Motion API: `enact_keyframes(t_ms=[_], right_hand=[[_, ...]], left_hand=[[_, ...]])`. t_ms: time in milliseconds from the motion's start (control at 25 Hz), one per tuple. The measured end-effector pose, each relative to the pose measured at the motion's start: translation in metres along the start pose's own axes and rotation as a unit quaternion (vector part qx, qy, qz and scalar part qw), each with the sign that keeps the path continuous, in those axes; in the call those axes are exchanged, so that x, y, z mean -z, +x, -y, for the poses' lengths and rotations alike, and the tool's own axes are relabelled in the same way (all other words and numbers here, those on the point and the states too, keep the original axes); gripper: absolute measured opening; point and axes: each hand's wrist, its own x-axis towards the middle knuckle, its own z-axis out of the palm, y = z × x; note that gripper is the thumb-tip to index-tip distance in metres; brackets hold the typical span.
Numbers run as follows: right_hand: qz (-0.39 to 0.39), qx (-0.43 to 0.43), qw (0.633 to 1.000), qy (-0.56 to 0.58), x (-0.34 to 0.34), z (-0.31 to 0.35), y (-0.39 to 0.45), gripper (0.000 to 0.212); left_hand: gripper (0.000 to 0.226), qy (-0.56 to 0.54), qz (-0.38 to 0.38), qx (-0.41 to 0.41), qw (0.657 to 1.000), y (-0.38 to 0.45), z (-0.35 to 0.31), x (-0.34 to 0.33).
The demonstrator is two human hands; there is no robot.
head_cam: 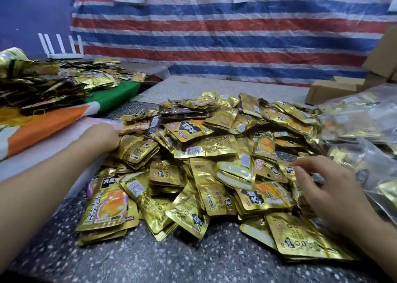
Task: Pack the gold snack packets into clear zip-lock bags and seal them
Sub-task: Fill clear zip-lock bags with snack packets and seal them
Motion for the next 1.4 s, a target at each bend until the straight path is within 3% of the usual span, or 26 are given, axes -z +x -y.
enact_keyframes(t_ms=[160,400,560,640,760,880,1040,1160,1240,1280,1400], right_hand=[[-0.005,0.007,1.000,0.014,0.001,0.002,-0.002,0.010],[-0.019,0.002,0.999,0.046,0.004,0.002,-0.003,0.009],[-0.010,-0.005,0.998,0.064,0.005,0.002,-0.005,0.011],[-0.008,-0.005,0.998,0.061,0.005,0.001,-0.005,0.012],[-0.007,-0.011,0.998,0.066,0.005,0.000,-0.004,0.014],[-0.003,-0.037,0.996,0.086,0.005,-0.002,-0.004,0.016],[-0.003,-0.059,0.992,0.112,0.007,-0.001,-0.002,0.017],[0.011,-0.081,0.987,0.135,0.007,0.000,-0.002,0.023],[0.025,-0.146,0.964,0.222,0.008,0.004,-0.001,0.033],[0.036,-0.200,0.935,0.292,0.009,0.007,0.000,0.039],[0.107,-0.347,0.803,0.472,0.015,0.012,0.009,0.067]], left_hand=[[0.014,0.014,-0.052,-0.023,0.998,-0.015,-0.008,0.013],[0.020,-0.032,-0.109,-0.022,0.993,-0.029,-0.022,0.019],[0.045,-0.050,-0.085,-0.004,0.995,-0.041,-0.036,0.018],[0.050,-0.067,-0.127,-0.001,0.990,-0.050,-0.044,0.021],[0.048,-0.201,-0.230,-0.022,0.952,-0.069,-0.070,0.036],[0.029,-0.306,-0.311,-0.113,0.893,-0.098,-0.120,0.055],[0.013,-0.407,-0.289,-0.273,0.823,-0.158,-0.189,0.048],[0.010,-0.437,-0.225,-0.344,0.800,-0.189,-0.218,0.024],[0.009,-0.427,-0.195,-0.383,0.795,-0.201,-0.224,0.011],[0.006,-0.414,-0.187,-0.402,0.795,-0.205,-0.224,0.005],[0.010,-0.380,-0.167,-0.453,0.789,-0.216,-0.221,-0.008]])
